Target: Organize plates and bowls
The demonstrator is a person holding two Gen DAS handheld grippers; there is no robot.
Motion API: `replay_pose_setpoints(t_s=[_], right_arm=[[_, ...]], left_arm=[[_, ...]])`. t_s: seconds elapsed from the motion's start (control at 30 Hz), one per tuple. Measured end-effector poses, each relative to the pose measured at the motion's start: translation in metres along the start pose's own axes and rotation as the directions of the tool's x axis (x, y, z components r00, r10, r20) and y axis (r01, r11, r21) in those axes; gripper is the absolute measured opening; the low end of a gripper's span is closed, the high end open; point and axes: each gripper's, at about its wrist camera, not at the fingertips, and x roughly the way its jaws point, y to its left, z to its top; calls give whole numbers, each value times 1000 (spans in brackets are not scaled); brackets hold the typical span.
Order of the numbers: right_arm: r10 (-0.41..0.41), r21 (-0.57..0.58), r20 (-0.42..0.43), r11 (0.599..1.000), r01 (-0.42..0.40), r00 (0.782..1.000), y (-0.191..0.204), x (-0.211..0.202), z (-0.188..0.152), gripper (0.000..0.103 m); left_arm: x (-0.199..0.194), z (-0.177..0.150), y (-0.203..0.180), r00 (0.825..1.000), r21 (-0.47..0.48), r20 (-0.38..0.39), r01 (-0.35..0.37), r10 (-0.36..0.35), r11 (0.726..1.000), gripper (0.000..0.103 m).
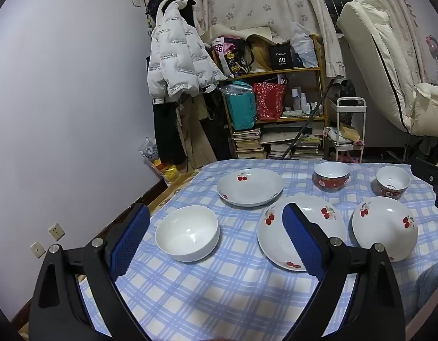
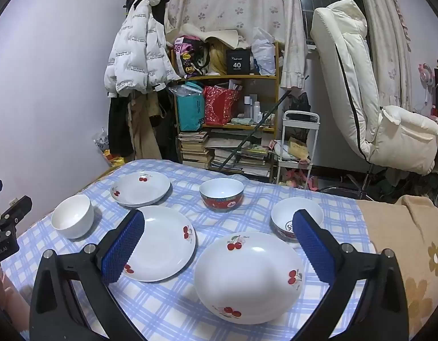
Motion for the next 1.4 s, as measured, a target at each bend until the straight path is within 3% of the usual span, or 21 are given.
replay_pose_setpoints(t_s=[1.4], right_arm=[[-1,-3,-5,1000,1,1000,1,0,0,103]], left_arm=[[-2,-5,-3,1000,4,9,3,-3,1000,93]])
